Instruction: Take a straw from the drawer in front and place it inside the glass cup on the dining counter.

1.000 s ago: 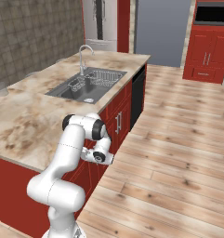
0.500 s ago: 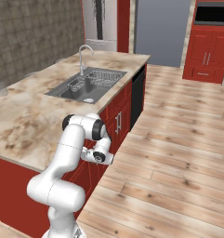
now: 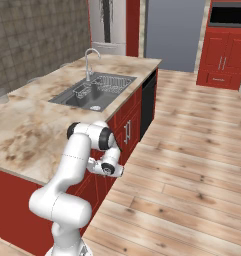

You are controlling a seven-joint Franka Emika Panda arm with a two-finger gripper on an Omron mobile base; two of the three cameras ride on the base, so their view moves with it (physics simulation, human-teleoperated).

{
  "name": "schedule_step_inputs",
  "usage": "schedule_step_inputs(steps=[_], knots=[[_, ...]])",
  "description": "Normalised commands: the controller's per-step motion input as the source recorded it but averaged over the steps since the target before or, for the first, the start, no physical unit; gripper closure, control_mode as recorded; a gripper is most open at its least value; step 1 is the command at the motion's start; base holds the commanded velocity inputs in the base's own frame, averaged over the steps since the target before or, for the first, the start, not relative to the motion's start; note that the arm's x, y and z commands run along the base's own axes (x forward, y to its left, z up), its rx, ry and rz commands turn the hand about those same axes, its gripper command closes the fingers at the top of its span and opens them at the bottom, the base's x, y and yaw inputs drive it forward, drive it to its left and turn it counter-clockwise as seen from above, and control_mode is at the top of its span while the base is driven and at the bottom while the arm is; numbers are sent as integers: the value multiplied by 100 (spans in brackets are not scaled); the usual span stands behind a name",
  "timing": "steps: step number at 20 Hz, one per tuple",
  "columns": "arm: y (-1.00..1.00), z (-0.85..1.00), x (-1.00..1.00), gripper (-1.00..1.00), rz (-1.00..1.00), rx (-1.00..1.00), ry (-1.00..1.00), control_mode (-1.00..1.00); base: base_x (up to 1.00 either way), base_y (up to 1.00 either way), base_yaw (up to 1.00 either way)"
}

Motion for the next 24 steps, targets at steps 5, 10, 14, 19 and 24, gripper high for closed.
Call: schedule_step_inputs(steps=[5,10,14,19,24], knots=[[-44,0,-11,100,2,0,0,-100,0,0,0],[-54,0,-17,100,1,0,0,-100,0,0,0],[-59,0,-18,100,0,0,0,-100,0,0,0],[-60,0,-16,100,0,0,0,-100,0,0,0],[-59,0,-15,100,0,0,0,-100,0,0,0]])
